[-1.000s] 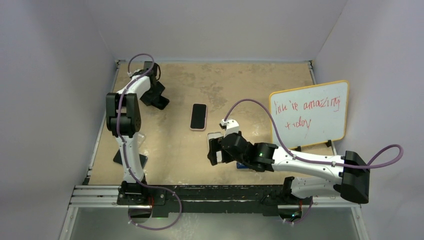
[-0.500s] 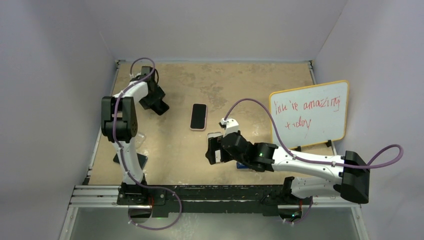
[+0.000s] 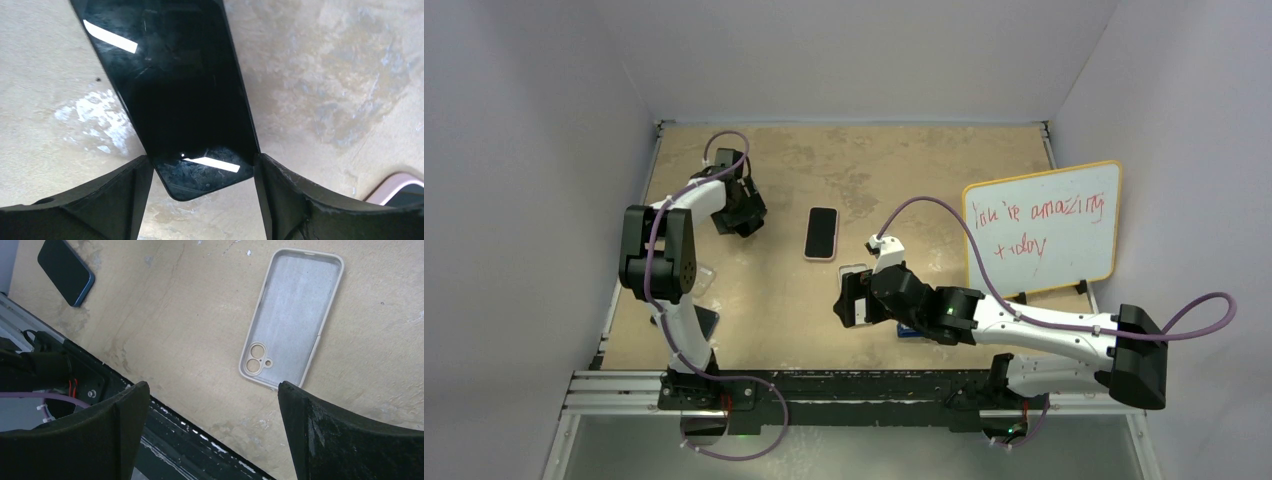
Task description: Put the phone into the phone case
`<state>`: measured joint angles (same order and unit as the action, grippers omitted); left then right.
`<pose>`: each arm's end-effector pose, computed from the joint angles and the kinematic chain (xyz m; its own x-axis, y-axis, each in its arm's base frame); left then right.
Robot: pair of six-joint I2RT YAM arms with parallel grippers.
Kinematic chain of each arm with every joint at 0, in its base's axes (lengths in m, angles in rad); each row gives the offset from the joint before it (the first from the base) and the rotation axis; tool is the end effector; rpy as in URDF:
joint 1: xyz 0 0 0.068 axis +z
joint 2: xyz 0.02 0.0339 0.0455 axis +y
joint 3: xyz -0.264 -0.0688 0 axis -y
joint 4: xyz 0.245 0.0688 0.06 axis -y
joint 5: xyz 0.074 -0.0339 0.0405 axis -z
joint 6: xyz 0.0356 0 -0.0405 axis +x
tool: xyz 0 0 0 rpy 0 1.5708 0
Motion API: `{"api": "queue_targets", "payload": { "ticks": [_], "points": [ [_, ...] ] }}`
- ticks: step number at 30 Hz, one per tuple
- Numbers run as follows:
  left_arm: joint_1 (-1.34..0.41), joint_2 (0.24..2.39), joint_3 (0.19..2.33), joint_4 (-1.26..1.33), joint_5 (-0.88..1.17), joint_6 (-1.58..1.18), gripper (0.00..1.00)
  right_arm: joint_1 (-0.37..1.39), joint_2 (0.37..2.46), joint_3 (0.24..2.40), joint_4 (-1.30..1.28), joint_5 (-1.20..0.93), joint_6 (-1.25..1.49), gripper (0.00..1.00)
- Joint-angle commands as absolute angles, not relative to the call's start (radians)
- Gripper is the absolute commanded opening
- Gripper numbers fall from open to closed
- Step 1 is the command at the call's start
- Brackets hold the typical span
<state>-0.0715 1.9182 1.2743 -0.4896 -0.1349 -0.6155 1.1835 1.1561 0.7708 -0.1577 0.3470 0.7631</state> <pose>0.3875 -0.0230 0.1636 -0.7458 -0.5202 -0.4161 -0.5103 0.8477 -0.1450 0.1076 0.2318 0.2631 -0.6669 0.0861 -0.7402 -0.4149 0.7822 0.4648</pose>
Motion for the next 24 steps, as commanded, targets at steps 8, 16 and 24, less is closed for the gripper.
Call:
{"api": "queue_targets", "payload": {
  "ticks": [8,16,24],
  "points": [
    [-0.075,1.941,1.420,-0.647,-0.265,-0.649,0.96,1.187,1.113,0.749,-0.135,0.357,0.774,0.99],
    [-0.044,2.005,1.483,-0.591,-0.272,-0.705,0.96,1.187,1.101,0.749,-0.152,0.365,0.768,0.99],
    [-0.033,2.100,1.562,-0.605,-0.238,-0.739,0.96,1.187,1.092,0.760,-0.174,0.384,0.755,0.99]
  ]
}}
